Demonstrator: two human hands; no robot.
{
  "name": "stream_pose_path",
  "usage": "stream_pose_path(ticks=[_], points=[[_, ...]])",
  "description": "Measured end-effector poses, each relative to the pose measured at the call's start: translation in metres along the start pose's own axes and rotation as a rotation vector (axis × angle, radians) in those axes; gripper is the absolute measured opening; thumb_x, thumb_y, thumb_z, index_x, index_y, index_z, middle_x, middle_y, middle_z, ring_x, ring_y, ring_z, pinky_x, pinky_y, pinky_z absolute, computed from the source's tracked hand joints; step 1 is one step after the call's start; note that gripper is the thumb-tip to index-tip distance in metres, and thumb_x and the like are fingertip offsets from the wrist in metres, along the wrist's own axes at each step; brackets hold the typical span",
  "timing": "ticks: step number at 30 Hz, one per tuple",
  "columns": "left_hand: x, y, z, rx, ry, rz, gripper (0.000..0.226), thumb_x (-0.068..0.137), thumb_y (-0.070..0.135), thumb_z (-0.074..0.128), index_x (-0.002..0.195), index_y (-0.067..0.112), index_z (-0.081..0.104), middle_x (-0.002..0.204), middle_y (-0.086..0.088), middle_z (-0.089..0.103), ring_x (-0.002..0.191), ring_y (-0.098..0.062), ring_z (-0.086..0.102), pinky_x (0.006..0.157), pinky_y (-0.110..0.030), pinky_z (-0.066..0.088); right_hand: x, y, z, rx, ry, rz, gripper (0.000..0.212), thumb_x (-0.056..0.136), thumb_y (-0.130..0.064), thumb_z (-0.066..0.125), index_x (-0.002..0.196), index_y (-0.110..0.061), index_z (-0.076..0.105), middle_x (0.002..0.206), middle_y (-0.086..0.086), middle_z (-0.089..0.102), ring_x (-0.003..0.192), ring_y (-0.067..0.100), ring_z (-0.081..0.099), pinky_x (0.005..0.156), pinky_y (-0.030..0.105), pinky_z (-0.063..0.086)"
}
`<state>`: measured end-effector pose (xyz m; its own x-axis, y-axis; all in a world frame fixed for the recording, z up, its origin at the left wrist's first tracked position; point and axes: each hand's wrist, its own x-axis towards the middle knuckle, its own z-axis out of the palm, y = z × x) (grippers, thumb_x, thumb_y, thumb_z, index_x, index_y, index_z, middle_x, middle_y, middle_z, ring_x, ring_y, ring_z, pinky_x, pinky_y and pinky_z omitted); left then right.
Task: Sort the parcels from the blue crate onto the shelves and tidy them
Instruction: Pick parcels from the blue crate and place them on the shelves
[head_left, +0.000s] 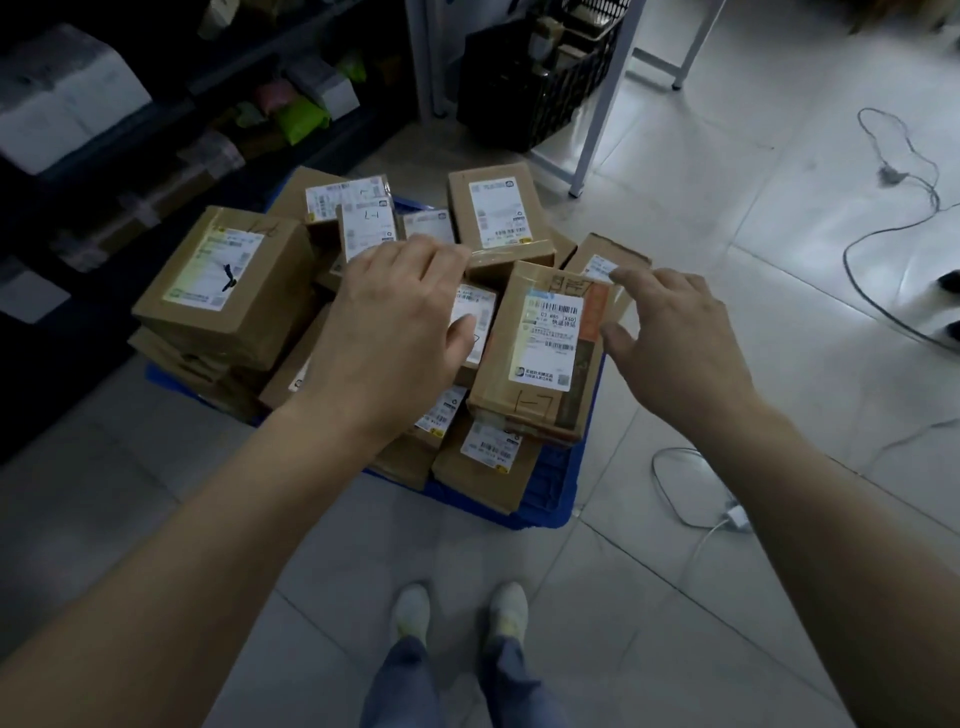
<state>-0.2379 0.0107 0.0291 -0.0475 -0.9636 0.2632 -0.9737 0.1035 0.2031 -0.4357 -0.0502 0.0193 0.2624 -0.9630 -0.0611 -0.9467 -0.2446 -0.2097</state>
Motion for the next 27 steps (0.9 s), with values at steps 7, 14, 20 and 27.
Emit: stream_pose_path(ticks=[7,14,20,27], points=[[0.001,-0.002,0.034,-0.03,-0.034,-0.051,0.042,0.084,0.019,0.064,0.122,0.003,0.055,0.114,-0.015,0.06,0.106,-0.032,0.056,0.094,-0.045,0.041,0.016,0.02,0.036,0.034,-0.08,0.05,0.043,0.097,-0.026,0.052,0.139,-0.017,0.045,0.133,0.011,0.054,0.124,0.03,0.043,0.099,0.04,0.035],[0.001,-0.003,0.059,-0.043,-0.047,-0.048,0.041,0.082,0.016,0.068,0.119,0.001,0.056,0.111,-0.017,0.061,0.102,-0.035,0.057,0.089,-0.046,0.043,0.021,0.032,0.063,0.058,-0.127,0.092,0.042,0.096,-0.027,0.054,0.135,-0.015,0.047,0.129,0.01,0.056,0.121,0.029,0.045,0.098,0.04,0.038],[0.003,-0.005,0.076,-0.047,-0.052,-0.037,0.041,0.083,0.017,0.066,0.12,0.003,0.055,0.114,-0.016,0.06,0.105,-0.033,0.056,0.092,-0.045,0.04,0.026,0.04,0.083,0.173,-0.146,0.166,0.048,0.095,-0.033,0.056,0.136,-0.011,0.042,0.132,0.011,0.053,0.122,0.027,0.045,0.096,0.038,0.038],[-0.005,-0.009,0.098,-0.051,-0.043,-0.002,0.042,0.083,0.017,0.066,0.121,0.002,0.055,0.115,-0.016,0.06,0.107,-0.034,0.056,0.093,-0.045,0.04,0.031,0.046,0.121,0.407,-0.141,0.3,0.065,0.091,-0.04,0.062,0.144,-0.013,0.034,0.144,0.007,0.045,0.132,0.023,0.04,0.103,0.04,0.038]])
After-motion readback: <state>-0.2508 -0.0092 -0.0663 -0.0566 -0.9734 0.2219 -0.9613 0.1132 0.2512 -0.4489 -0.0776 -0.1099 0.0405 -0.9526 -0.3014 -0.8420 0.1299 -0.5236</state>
